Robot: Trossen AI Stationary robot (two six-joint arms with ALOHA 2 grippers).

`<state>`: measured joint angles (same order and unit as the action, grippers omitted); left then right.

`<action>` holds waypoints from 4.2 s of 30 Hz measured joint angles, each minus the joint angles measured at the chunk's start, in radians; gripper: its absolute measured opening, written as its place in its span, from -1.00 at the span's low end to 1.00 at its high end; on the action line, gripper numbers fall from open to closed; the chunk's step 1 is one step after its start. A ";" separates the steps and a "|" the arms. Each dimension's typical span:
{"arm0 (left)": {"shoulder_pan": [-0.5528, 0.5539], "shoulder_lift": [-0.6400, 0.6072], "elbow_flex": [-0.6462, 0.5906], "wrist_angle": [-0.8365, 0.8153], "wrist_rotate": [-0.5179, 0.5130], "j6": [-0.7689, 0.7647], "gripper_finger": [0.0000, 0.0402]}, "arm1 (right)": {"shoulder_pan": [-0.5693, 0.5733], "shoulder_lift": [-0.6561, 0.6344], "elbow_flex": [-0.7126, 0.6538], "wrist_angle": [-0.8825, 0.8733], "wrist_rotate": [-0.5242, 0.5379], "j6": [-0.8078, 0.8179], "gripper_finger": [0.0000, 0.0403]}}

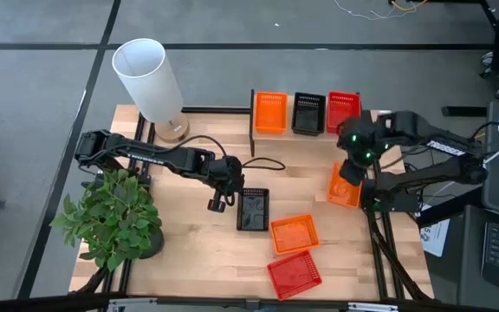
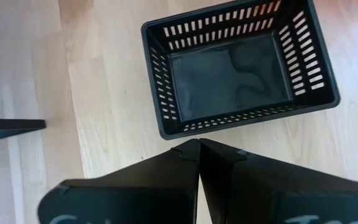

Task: Stack baskets on shelf by color
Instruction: Adjust the top orange bin on the table, then stack the red bin on the red bin on the shelf

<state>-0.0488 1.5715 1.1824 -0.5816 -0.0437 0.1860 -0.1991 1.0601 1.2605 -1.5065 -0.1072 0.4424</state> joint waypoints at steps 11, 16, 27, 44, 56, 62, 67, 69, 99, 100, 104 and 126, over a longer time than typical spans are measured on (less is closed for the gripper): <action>0.000 0.000 0.000 0.000 0.000 -0.020 -1.00 | 0.173 0.019 -0.546 0.235 0.323 0.360 -0.19; -0.005 0.000 0.000 0.000 0.000 -0.023 -1.00 | 0.174 0.171 -0.488 0.396 0.343 0.290 -0.26; -0.036 0.000 0.000 0.000 0.001 -0.045 -1.00 | 0.217 0.349 -0.306 0.220 0.304 0.243 -0.41; -0.038 0.000 0.000 0.003 0.000 -0.044 -1.00 | 0.240 0.424 -0.484 0.722 0.286 0.301 -0.43; -0.038 0.000 0.000 0.015 0.000 -0.044 -1.00 | 0.381 0.412 -0.219 0.761 0.255 0.104 -0.43; -0.038 0.000 0.000 0.015 0.000 -0.044 -1.00 | 0.559 0.411 -0.192 0.717 0.097 0.263 -0.43; -0.038 0.000 0.000 0.018 0.000 -0.044 -1.00 | 0.755 0.429 -0.220 1.009 0.100 0.322 -0.43; -0.037 0.000 0.000 0.018 0.000 -0.043 -1.00 | 0.820 0.466 -0.218 1.128 0.145 0.313 -0.43; -0.038 0.000 0.000 0.024 0.000 -0.072 -1.00 | 0.939 0.893 -0.019 0.080 0.311 0.428 -0.43; -0.038 0.000 0.000 0.024 0.000 -0.072 -1.00 | 0.931 0.893 -0.039 0.077 0.330 0.441 -0.43; -0.038 0.000 0.000 0.024 0.000 -0.071 -1.00 | 0.918 0.892 -0.089 -0.002 0.411 0.484 -0.43; -0.038 0.000 0.000 0.039 0.000 -0.068 -1.00 | 1.006 0.648 0.070 0.252 0.379 0.757 -0.43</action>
<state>-0.0864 1.5719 1.1824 -0.5430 -0.0433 0.1179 0.8069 1.7080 1.3305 -1.2541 0.2722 1.1993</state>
